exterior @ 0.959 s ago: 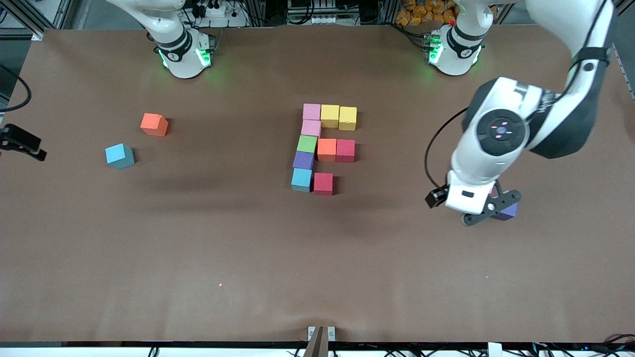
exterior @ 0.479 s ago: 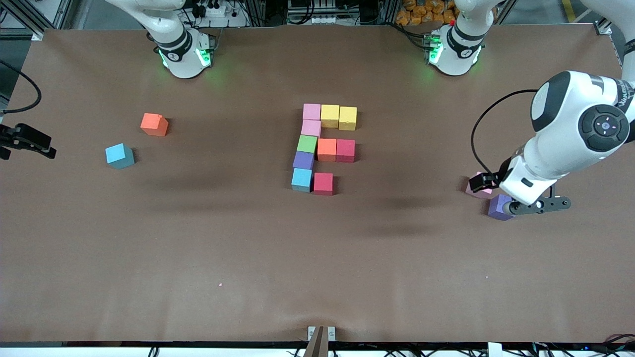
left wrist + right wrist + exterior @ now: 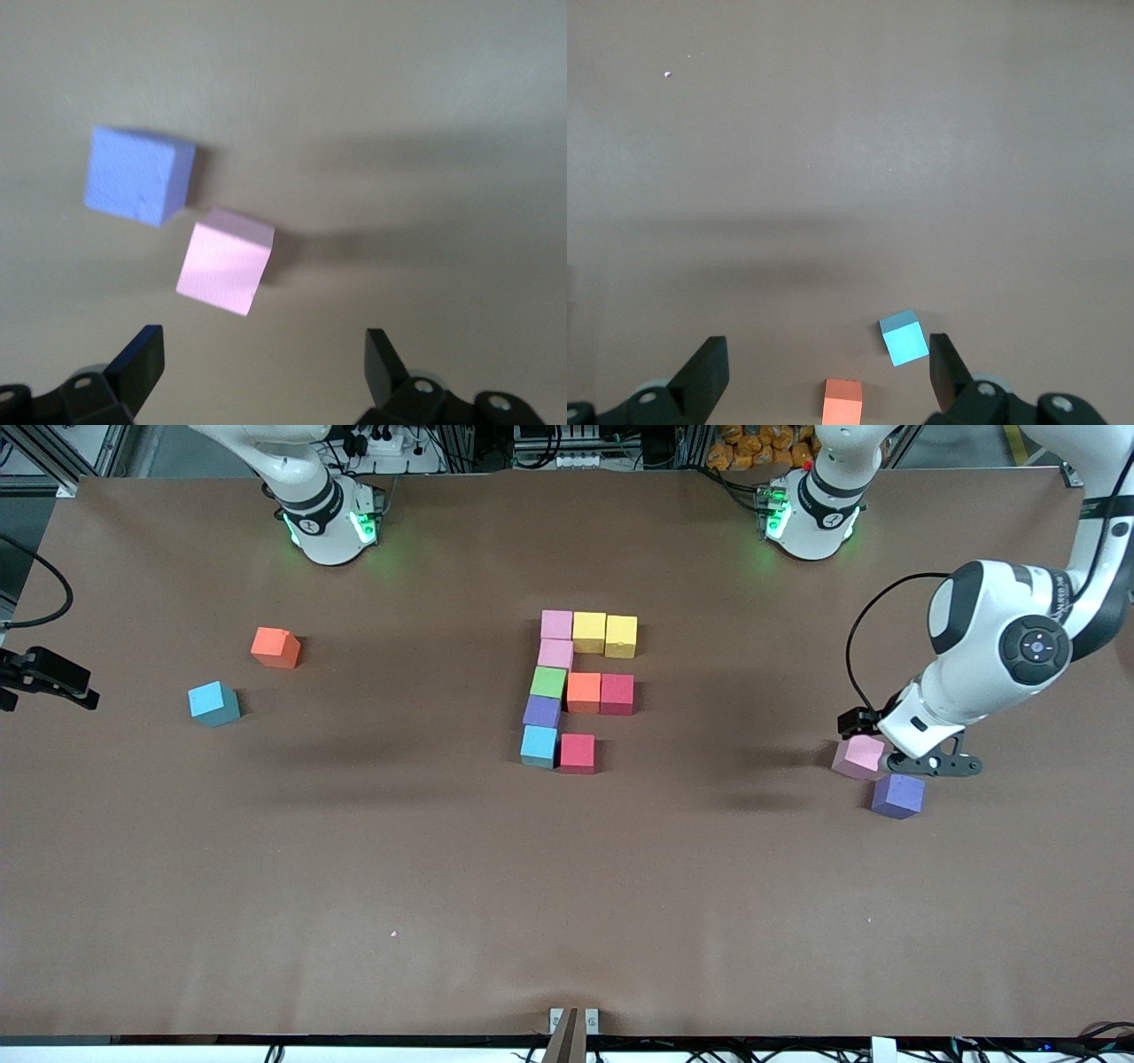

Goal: Arrange 11 blocks into digit 3
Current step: 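Move the open left gripper over the light pink cube beside purple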

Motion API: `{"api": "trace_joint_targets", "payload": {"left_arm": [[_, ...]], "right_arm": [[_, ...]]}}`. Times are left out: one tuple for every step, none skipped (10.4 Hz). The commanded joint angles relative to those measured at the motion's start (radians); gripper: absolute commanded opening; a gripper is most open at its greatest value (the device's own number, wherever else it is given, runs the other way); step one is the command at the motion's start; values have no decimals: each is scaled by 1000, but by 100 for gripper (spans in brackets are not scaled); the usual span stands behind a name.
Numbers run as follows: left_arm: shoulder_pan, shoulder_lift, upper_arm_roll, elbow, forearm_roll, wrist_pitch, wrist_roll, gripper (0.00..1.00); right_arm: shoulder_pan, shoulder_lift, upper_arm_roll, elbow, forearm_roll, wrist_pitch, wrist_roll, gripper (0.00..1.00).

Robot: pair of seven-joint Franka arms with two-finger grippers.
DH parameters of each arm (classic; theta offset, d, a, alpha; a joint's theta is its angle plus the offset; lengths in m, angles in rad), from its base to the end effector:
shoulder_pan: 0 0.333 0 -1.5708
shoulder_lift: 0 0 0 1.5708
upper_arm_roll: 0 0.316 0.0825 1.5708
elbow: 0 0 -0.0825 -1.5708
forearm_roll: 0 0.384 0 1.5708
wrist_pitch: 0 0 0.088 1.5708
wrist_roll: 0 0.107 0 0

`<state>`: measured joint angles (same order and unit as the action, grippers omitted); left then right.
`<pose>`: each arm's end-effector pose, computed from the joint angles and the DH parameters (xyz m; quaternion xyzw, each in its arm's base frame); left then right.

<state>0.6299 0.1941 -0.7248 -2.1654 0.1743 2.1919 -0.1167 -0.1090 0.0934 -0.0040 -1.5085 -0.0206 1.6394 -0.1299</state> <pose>0.5401 -0.0419 0.3184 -0.9975 0.0429 0.0552 0.0094 0.5860 -0.0685 0.6068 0.9997 0.0090 0.0173 0.0127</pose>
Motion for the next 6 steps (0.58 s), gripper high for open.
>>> {"api": "trace_joint_targets", "payload": {"left_arm": [[46, -47, -5, -140, -32, 98, 52, 100], [48, -33, -1, -154, -13, 127, 55, 100], [47, -22, 1, -154, 23, 135, 58, 100], [48, -10, 1, -154, 69, 156, 58, 100], [48, 10, 5, -154, 127, 182, 57, 100], [51, 28, 7, -152, 180, 213, 57, 100]], "right_arm": [[6, 20, 1, 22, -4, -1, 1, 100], [17, 25, 1, 24, -12, 9, 3, 100], [17, 25, -1, 24, -9, 10, 3, 100], [12, 25, -1, 24, -4, 10, 3, 100], [11, 25, -1, 24, -4, 10, 3, 100], [11, 25, -1, 24, -1, 10, 3, 100]]}}
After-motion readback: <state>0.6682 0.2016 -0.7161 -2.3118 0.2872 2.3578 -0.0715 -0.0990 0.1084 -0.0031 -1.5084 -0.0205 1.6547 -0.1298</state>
